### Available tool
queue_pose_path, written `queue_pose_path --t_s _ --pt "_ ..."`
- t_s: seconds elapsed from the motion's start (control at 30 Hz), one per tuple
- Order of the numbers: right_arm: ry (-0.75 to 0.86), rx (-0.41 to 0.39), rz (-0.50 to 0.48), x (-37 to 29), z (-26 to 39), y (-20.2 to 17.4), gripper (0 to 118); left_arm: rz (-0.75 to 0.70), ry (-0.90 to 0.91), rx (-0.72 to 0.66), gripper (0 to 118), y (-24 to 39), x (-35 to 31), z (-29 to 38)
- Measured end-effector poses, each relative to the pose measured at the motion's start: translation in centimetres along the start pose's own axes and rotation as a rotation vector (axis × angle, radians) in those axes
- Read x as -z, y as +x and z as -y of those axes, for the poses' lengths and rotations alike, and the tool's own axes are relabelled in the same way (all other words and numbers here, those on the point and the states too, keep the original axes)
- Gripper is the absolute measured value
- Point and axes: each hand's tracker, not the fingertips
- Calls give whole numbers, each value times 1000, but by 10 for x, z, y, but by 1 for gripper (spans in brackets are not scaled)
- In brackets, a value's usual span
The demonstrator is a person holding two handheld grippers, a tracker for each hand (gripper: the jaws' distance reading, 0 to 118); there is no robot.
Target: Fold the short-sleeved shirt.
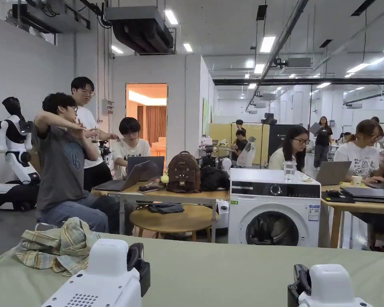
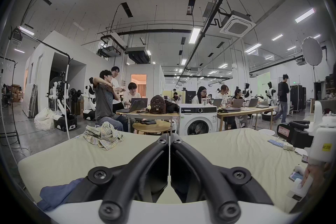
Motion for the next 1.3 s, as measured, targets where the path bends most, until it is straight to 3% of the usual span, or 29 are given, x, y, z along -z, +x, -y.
queue_pose_path --t_s 0.97,1.3 --pt "-1 -9 -6 2 2 -4 0 -27 -7 8 0 -12 -6 9" --pt "2 2 -83 13 7 -40 0 -76 -14 5 0 -37 -24 8"
